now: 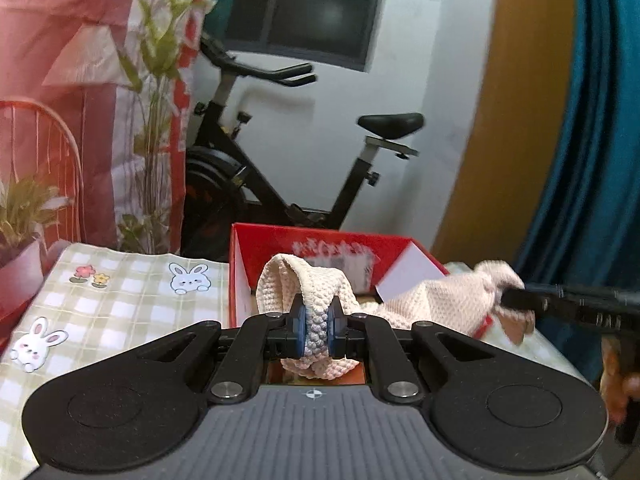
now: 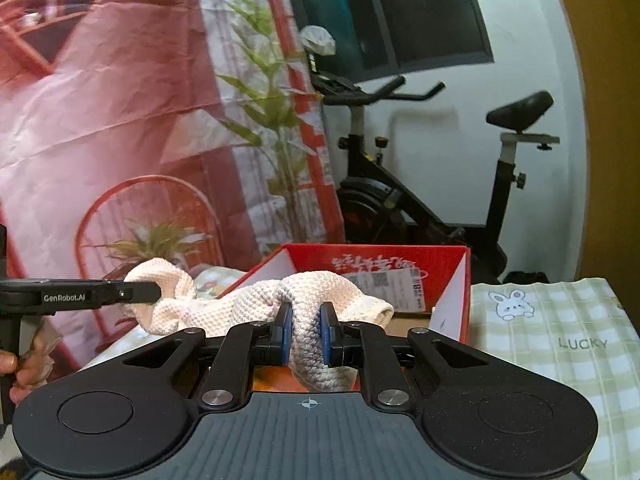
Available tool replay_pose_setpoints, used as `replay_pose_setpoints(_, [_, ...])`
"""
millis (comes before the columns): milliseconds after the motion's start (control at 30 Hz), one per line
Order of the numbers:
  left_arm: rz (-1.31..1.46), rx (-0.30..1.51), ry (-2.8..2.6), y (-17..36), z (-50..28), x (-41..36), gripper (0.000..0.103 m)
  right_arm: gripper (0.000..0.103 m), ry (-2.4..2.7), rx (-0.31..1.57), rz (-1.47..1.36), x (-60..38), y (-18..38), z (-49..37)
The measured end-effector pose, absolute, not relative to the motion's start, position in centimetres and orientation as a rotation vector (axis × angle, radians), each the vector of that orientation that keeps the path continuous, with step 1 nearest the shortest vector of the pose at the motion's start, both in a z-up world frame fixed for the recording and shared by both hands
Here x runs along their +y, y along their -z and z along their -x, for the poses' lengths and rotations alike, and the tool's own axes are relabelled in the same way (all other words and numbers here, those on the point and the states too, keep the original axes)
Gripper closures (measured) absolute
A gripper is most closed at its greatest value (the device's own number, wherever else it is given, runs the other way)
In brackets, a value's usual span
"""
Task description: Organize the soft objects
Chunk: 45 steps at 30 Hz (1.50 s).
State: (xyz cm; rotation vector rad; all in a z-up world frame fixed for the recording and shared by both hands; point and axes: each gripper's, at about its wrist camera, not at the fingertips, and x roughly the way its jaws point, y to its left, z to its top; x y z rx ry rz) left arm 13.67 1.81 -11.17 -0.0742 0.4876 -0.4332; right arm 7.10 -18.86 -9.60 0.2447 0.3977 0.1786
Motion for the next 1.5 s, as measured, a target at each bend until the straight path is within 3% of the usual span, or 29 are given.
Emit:
replay_pose_setpoints(333, [0.038,0.668,0.407,13.4,-22.0,-1.9,0.092,0.090,-0.085,0.578,-0.264,-21.7,12.5,-15.9])
replay_pose_setpoints(800, [-0.037,0.842,0.428,16.2,-24.7,-3.0,0.091,0.089,-0.058,0.764,-0.266,-20.1,16.5,-20.3])
replay_pose_setpoints(900, [-0.051,0.828,0.430,16.0,-24.5,-2.9,0.086,0.084,-0.048,0.773,-0.278,-20.2,16.8,-20.3])
replay_pose_setpoints(967, [-0.050,0.823,0.434,15.8,-24.5,-3.0,0.062,0.081,-0.035,0.768,-0.261,-20.2,16.7,-20.1])
replay_pose_setpoints(1033, [-0.048,0.805,0.431,15.4,-24.2,-2.8,0.051,0.081,-0.026,0.755,-0.240,-20.0,16.4,-19.8])
replay_pose_setpoints(1500, [-0.043,0.703,0.439,12.0,-18.7,-0.6,0.050,0.080,-0.093,0.608,-0.201,-17.7,13.2,-13.8])
